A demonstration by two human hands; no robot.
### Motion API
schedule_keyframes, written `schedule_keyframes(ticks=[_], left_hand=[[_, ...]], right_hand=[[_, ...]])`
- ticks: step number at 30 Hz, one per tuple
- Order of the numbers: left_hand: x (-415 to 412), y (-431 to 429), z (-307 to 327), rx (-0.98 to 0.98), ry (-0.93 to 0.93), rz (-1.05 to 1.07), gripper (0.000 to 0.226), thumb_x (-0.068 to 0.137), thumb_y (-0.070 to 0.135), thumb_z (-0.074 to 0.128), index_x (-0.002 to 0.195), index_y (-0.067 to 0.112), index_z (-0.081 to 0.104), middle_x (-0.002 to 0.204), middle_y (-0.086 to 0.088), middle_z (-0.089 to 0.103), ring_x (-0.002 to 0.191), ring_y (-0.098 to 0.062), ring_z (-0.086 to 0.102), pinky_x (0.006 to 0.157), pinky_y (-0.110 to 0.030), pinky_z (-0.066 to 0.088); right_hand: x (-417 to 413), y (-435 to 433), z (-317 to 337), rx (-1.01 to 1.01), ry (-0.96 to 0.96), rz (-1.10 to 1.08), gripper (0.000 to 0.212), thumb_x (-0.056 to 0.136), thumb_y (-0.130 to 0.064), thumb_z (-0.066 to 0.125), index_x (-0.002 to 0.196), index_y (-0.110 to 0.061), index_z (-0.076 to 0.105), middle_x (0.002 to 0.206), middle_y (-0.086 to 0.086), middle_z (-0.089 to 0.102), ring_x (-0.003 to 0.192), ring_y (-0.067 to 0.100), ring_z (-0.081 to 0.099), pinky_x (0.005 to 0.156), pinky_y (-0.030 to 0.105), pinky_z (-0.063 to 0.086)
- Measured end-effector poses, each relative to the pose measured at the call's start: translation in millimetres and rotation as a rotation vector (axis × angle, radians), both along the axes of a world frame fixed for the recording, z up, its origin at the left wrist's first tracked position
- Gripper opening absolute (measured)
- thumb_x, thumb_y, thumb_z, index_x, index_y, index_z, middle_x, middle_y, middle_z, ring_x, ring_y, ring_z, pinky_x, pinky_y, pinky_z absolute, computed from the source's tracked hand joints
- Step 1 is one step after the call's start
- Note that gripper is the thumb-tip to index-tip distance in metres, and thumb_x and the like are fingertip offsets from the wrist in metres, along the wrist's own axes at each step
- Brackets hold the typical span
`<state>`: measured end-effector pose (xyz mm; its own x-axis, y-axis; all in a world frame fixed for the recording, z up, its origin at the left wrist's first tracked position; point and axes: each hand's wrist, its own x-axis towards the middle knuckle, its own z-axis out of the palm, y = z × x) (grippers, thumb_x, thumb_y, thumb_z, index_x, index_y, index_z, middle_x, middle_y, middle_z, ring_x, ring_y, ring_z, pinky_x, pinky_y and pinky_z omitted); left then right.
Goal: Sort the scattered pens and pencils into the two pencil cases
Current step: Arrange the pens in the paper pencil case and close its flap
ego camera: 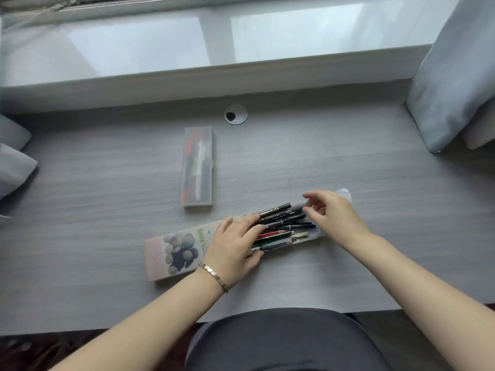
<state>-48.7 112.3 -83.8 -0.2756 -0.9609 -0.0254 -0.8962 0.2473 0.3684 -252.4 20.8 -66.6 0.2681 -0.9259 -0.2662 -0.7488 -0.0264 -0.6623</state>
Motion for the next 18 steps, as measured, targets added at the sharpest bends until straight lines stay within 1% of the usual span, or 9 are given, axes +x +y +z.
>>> schedule_keyframes(ticks=[2,3,4,6,9,10,13,16,18], left_hand=[[2,-1,-2,0.017,0.041,0.004,0.043,0.070,0.038,0.050,0.109,0.019,0.053,0.117,-0.003,0.066,0.108,-0.011,0.047,0.091,-0.041,0.049],[2,-2,-3,0.025,0.058,0.012,0.045,0.071,0.039,0.051,0.109,0.016,0.055,0.116,-0.005,0.066,0.107,-0.013,0.049,0.091,-0.039,0.050],[2,-2,-3,0.041,0.079,0.025,0.046,0.072,0.039,0.052,0.109,0.013,0.058,0.116,-0.006,0.066,0.106,-0.015,0.052,0.092,-0.037,0.050],[1,-3,-2,0.077,0.150,0.079,0.048,0.074,0.039,0.052,0.108,0.007,0.062,0.113,-0.008,0.066,0.102,-0.021,0.059,0.094,-0.028,0.041],[-2,-6,3,0.121,0.268,0.216,0.047,0.077,0.034,0.050,0.112,0.005,0.060,0.114,-0.008,0.064,0.105,-0.024,0.059,0.095,-0.022,0.038],[-2,-7,5,0.138,0.293,0.259,0.045,0.077,0.029,0.051,0.113,0.005,0.059,0.114,-0.008,0.063,0.105,-0.023,0.058,0.095,-0.025,0.039],[-7,-13,9,0.124,0.283,0.299,0.035,0.078,0.017,0.055,0.110,0.004,0.060,0.108,-0.010,0.063,0.102,-0.026,0.059,0.092,-0.034,0.044],[-14,-22,11,0.163,0.191,0.285,0.035,0.082,0.013,0.059,0.117,0.007,0.055,0.113,-0.009,0.059,0.109,-0.024,0.054,0.097,-0.036,0.041],[-16,-27,10,0.203,0.167,0.287,0.041,0.082,0.015,0.059,0.121,0.009,0.052,0.118,-0.009,0.057,0.113,-0.024,0.052,0.100,-0.036,0.040]], right_hand=[[11,0,2,0.041,-0.004,0.028,0.028,0.079,-0.014,0.068,0.107,-0.011,0.065,0.090,0.004,0.066,0.083,0.016,0.059,0.098,0.034,0.043],[16,1,3,0.059,0.015,0.051,0.029,0.079,-0.018,0.069,0.107,-0.013,0.065,0.093,0.003,0.068,0.089,0.017,0.061,0.103,0.027,0.038],[20,2,4,0.076,0.045,0.075,0.030,0.079,-0.021,0.069,0.109,-0.015,0.065,0.099,0.003,0.069,0.096,0.016,0.062,0.103,0.008,0.027],[27,5,5,0.130,0.072,0.068,0.029,0.081,-0.023,0.067,0.108,-0.016,0.065,0.102,-0.001,0.070,0.094,0.012,0.064,0.080,-0.015,0.014],[34,7,0,0.243,-0.059,-0.022,0.023,0.079,-0.022,0.069,0.099,-0.010,0.069,0.079,-0.005,0.071,0.059,0.005,0.062,0.063,0.003,0.045],[36,7,-1,0.249,-0.080,-0.051,0.022,0.078,-0.022,0.070,0.097,-0.009,0.068,0.077,-0.003,0.070,0.058,0.007,0.061,0.064,0.012,0.050],[35,8,-3,0.160,0.017,-0.150,0.024,0.075,-0.028,0.073,0.091,-0.012,0.066,0.086,0.006,0.071,0.075,0.019,0.066,0.093,0.037,0.048],[35,10,-1,0.191,-0.004,-0.236,0.027,0.076,-0.027,0.072,0.094,-0.009,0.064,0.091,0.009,0.070,0.087,0.022,0.065,0.089,0.033,0.049],[37,10,-1,0.248,-0.094,-0.271,0.021,0.076,-0.022,0.071,0.092,-0.011,0.063,0.091,0.011,0.069,0.081,0.024,0.066,0.082,0.039,0.054]])
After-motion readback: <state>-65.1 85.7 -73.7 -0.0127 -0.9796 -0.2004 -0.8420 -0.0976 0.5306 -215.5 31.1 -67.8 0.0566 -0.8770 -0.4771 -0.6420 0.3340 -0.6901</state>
